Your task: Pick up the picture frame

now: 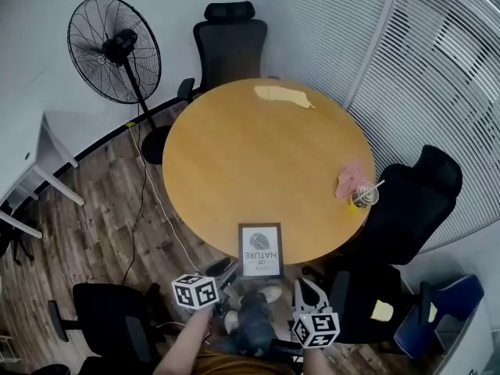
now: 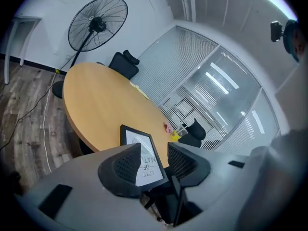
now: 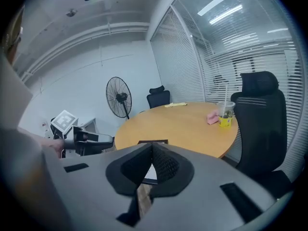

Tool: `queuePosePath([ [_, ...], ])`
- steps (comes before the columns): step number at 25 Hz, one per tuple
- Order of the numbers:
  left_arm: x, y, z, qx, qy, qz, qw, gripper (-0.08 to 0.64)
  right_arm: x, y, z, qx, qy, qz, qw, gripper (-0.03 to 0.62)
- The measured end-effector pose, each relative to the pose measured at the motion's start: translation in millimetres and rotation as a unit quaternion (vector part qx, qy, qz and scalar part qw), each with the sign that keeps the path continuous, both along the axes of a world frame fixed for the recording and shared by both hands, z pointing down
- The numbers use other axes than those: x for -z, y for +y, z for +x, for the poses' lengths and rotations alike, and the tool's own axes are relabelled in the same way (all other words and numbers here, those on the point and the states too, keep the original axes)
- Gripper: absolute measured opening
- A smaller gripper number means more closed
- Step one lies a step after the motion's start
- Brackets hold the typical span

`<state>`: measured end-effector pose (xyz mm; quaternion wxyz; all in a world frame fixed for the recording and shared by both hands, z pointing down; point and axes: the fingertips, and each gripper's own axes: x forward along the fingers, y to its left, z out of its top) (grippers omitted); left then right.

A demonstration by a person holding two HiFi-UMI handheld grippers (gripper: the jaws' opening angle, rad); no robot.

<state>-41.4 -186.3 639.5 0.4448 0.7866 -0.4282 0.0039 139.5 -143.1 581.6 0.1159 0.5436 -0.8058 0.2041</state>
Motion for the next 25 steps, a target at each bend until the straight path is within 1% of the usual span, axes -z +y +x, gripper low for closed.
queuePosePath([
  [2, -5.0, -4.7, 4.2, -0.006, 0.0, -0.005, 1.0, 0.185, -9.0, -4.1, 1.7, 0.001, 0.0, -0.009, 1.0, 0.012],
  [5, -19.4, -8.7, 3.5, -0.004, -0.001, -0.022, 0.9997, 0.187, -21.6, -11.3, -1.2, 0.011, 0.004, -0.023, 1.0, 0.012],
  [8, -35.8, -5.7, 1.1, -0.009, -0.001, -0.051, 0.9986, 0.19, -28.5, -18.8, -5.9, 0.027, 0.01, -0.032, 0.999, 0.012],
  [11, -48.6, -1.6, 6.2, -0.029, 0.015, -0.085, 0.9959, 0.196, -36.4, -27.5, -5.9, 0.039, 0.016, -0.044, 0.998, 0.012],
  [14, -60.7, -2.0, 10.2, -0.04, 0.013, -0.106, 0.9935, 0.2, -47.2, -36.9, -4.9, 0.051, 0.025, -0.056, 0.997, 0.012],
  [18, -81.8, 0.2, 13.6, -0.049, 0.012, -0.141, 0.9887, 0.209, -58.5, -42.8, -6.3, 0.057, 0.024, -0.069, 0.996, 0.012],
  [22, -102.4, 2.9, 25.4, -0.071, 0.017, -0.173, 0.9822, 0.219, -69.6, -47.6, -4.1, 0.058, 0.024, -0.084, 0.995, 0.012],
  [24, -110.2, 4.5, 30.8, -0.078, 0.025, -0.19, 0.9784, 0.228, -72.8, -49.6, -2.2, 0.058, 0.025, -0.09, 0.994, 0.012],
  [25, -112.6, 4.6, 33.0, -0.078, 0.035, -0.196, 0.9768, 0.233, -74.3, -50.8, -1.0, 0.059, 0.026, -0.093, 0.994, 0.012],
])
